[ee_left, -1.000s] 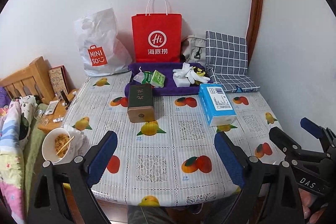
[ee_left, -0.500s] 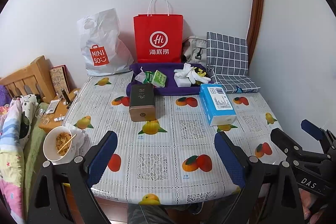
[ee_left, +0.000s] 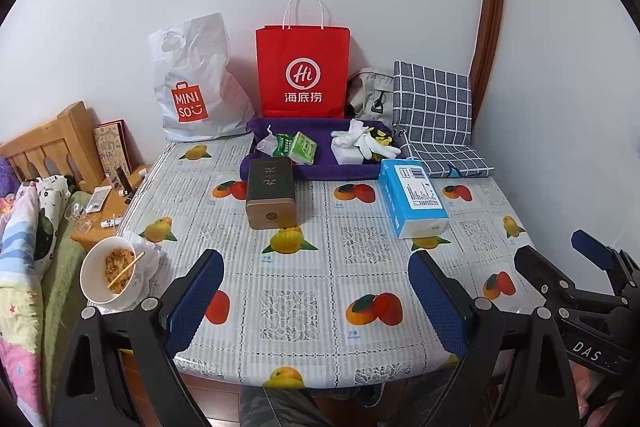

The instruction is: Organize soft objects

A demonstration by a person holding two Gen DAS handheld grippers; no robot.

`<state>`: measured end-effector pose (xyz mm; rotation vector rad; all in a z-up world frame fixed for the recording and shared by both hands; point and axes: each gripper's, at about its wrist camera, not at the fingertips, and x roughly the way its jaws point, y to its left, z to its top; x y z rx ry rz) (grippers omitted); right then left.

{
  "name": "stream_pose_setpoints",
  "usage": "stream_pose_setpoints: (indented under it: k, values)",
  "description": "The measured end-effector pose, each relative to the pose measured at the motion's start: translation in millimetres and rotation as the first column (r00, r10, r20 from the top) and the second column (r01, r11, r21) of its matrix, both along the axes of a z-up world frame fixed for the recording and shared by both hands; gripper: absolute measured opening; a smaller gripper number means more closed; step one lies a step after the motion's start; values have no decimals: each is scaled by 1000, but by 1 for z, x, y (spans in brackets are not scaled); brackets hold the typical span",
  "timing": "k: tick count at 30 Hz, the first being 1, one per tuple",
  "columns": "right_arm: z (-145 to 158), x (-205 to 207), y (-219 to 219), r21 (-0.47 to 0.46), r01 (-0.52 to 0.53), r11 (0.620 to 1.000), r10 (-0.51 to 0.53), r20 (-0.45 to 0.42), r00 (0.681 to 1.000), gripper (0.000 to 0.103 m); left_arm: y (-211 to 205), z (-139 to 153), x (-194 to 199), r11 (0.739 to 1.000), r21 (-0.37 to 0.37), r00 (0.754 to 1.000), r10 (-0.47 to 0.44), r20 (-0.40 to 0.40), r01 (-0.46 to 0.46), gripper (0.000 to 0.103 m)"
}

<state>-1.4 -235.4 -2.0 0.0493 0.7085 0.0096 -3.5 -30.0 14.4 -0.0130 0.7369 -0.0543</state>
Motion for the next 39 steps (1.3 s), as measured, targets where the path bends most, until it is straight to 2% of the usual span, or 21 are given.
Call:
stream_pose_setpoints:
  k: [39]
  values:
    - [-1, 0, 1, 5, 1, 1000, -1, -7, 1000, 103, 5, -1, 0, 1000, -15, 1000, 9, -3, -9, 94]
